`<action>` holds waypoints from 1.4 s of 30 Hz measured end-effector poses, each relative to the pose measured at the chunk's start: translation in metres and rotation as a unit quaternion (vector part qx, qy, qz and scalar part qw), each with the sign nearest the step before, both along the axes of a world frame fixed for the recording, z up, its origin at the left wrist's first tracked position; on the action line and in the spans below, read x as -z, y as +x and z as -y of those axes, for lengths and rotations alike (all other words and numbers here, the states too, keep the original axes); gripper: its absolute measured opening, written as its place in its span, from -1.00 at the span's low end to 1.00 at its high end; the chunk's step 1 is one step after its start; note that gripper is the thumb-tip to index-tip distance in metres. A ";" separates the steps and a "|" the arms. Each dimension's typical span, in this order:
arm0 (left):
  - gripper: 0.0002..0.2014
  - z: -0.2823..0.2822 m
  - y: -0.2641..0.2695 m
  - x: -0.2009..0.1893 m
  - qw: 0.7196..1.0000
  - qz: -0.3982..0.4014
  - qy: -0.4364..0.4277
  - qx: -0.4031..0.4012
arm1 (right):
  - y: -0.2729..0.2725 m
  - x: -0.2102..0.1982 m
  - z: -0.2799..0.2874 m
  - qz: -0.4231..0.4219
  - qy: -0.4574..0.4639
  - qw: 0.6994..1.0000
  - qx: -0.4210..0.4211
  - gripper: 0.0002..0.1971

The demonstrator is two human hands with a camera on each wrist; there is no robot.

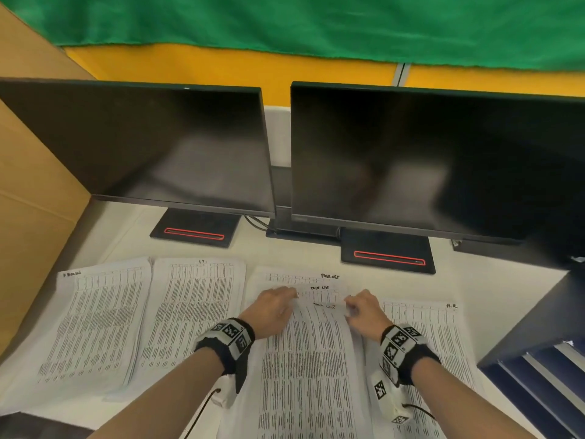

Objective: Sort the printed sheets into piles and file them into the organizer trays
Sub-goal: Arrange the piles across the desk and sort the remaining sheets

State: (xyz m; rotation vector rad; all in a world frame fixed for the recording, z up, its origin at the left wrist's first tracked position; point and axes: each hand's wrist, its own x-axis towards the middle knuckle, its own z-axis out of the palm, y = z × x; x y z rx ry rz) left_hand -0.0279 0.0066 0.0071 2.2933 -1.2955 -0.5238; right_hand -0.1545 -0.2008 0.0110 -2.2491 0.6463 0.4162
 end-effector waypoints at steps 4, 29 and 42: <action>-0.95 0.000 0.005 -0.004 0.999 -0.032 0.012 -0.039 | 0.001 -0.005 -0.007 0.032 0.067 0.995 0.065 -0.81; -0.69 0.001 0.005 0.022 0.993 0.107 0.053 -0.022 | -0.095 -0.007 0.079 -0.134 -0.222 0.914 0.312 -0.33; -0.75 -0.004 -0.002 0.026 0.993 0.116 -0.005 -0.037 | -0.001 -0.006 -0.010 0.062 -0.164 0.983 0.050 -0.83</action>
